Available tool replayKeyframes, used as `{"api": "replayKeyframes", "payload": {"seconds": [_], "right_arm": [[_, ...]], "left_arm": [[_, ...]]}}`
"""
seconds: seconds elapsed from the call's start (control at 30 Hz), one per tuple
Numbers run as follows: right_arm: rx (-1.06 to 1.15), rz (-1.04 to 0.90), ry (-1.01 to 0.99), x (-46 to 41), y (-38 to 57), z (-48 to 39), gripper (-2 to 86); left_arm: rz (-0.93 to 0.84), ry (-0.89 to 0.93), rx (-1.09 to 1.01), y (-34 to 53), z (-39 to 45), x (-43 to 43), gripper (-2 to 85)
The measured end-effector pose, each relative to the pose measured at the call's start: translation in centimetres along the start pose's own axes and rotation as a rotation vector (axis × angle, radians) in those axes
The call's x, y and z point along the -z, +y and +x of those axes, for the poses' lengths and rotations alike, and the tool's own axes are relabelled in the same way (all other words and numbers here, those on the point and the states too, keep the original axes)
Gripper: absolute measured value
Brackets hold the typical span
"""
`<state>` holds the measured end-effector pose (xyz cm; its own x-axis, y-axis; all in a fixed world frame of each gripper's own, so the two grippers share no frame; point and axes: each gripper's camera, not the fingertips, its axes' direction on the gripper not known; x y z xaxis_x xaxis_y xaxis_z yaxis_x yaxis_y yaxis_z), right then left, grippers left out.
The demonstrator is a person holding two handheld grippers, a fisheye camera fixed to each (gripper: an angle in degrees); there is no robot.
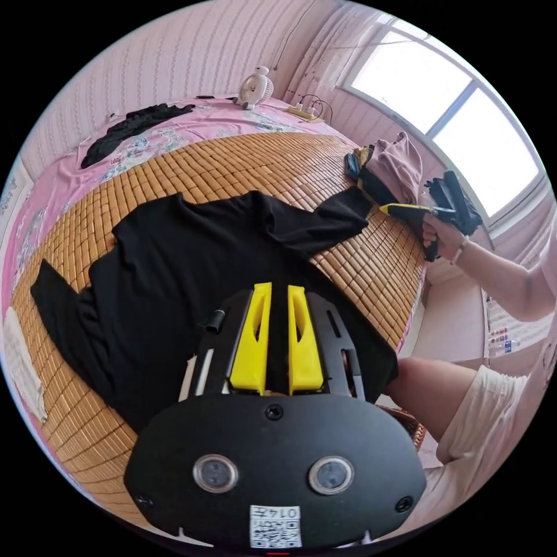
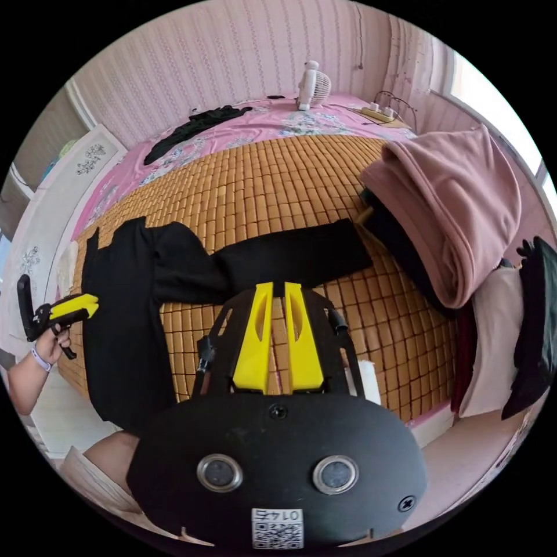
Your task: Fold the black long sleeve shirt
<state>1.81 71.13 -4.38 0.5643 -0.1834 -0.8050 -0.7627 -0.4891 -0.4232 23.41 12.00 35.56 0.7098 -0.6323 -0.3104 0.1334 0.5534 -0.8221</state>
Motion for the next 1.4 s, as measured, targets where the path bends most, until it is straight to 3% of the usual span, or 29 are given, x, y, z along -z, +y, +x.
{"api": "replayKeyframes", "payload": {"seconds": [0.3,0.43,0.5,0.6,0.73,0.8,0.97,1.2,1.27,1.4], "right_arm": [[-0.31,0.046,0.034,-4.3,-0.6,8.6,10.1],[-0.356,0.032,-0.05,-6.6,-0.8,10.4,3.5],[-0.347,0.033,-0.063,-6.5,-0.2,10.9,2.1],[-0.34,0.001,-0.136,-4.6,1.9,12.1,1.2],[-0.332,-0.065,-0.252,2.0,5.7,13.0,1.1],[-0.368,-0.075,-0.333,4.9,6.1,14.0,1.3],[-0.413,0.05,-0.179,5.9,4.9,18.3,3.6],[-0.406,-0.008,-0.059,0.2,5.8,18.1,8.3],[-0.441,-0.114,0.002,-2.9,6.2,18.1,6.3],[-0.401,-0.084,0.07,-3.3,6.1,17.4,1.0]], "left_arm": [[-0.004,-0.022,-0.133,-13.7,0.3,-11.0,6.0],[-0.052,-0.062,-0.136,-16.2,0.9,-15.8,6.3],[-0.182,-0.092,-0.125,-16.5,1.2,-19.3,5.9],[-0.148,-0.138,-0.231,-16.1,2.4,-20.1,2.4],[-0.176,-0.116,-0.215,-16.1,2.5,-20.4,-0.4],[-0.101,-0.11,-0.216,-15.8,2.7,-19.3,-0.7],[0.025,-0.106,-0.177,-15.9,2.4,-18.5,-0.9],[-0.06,-0.139,-0.144,-15.9,2.0,-22.2,-0.9],[-0.049,-0.125,-0.124,-15.7,1.8,-22.2,-0.9],[-0.003,-0.082,-0.061,-15.4,1.2,-21.1,-1.0]]}}
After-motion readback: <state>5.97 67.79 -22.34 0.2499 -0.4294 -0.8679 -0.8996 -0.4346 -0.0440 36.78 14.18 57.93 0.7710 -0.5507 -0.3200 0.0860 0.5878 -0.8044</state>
